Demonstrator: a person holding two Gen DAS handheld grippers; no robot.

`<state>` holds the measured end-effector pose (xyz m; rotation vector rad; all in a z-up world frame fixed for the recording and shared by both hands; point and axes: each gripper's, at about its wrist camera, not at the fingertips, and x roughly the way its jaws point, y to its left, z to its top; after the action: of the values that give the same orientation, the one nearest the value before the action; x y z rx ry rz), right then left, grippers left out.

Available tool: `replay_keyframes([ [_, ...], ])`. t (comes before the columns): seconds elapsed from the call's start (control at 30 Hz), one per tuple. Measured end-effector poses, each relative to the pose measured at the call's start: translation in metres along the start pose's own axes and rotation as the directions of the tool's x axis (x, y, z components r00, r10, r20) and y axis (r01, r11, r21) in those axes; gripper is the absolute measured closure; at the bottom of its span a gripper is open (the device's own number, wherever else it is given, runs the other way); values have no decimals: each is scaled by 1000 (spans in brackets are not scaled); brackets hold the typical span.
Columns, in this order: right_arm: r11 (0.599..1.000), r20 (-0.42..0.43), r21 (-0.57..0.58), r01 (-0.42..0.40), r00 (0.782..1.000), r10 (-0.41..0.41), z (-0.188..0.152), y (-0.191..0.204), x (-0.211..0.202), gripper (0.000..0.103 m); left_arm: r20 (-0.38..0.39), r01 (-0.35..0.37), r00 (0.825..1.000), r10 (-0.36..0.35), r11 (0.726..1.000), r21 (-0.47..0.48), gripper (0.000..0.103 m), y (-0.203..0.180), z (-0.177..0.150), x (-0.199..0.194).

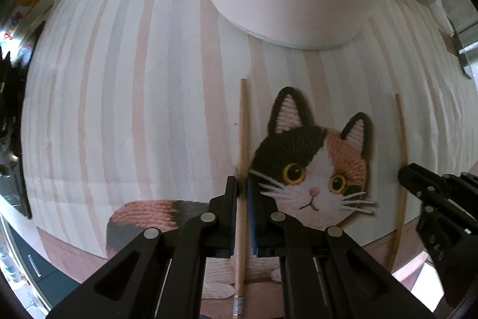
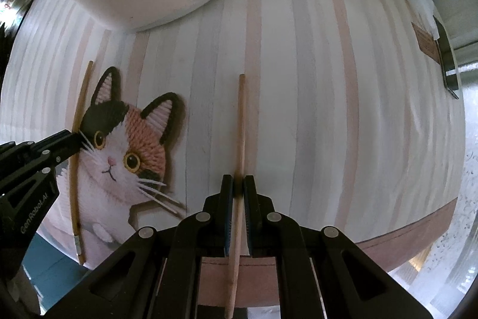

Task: Organize utensils
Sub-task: 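Adjust the left tool's grip on its chopstick, holding it upright, then lift both chopsticks and carry them over the pink utensil holder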

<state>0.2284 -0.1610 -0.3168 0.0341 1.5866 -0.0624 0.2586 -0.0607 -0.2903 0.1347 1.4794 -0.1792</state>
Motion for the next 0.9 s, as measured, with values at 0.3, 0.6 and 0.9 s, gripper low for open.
replay_keyframes([
  [0.3,996,138,69,-60,989,50,-10,-13,-30,96,175,-64,982,68,998,-29,99,26,-14,-46],
  [0.6,992,339,96,-75,940,38,-17,-19,-94,96,341,-76,935,93,995,-61,99,39,-19,-105],
  [0.9,983,453,128,-133,889,62,-23,-31,-133,96,442,-32,895,54,998,-58,99,25,-20,-152],
])
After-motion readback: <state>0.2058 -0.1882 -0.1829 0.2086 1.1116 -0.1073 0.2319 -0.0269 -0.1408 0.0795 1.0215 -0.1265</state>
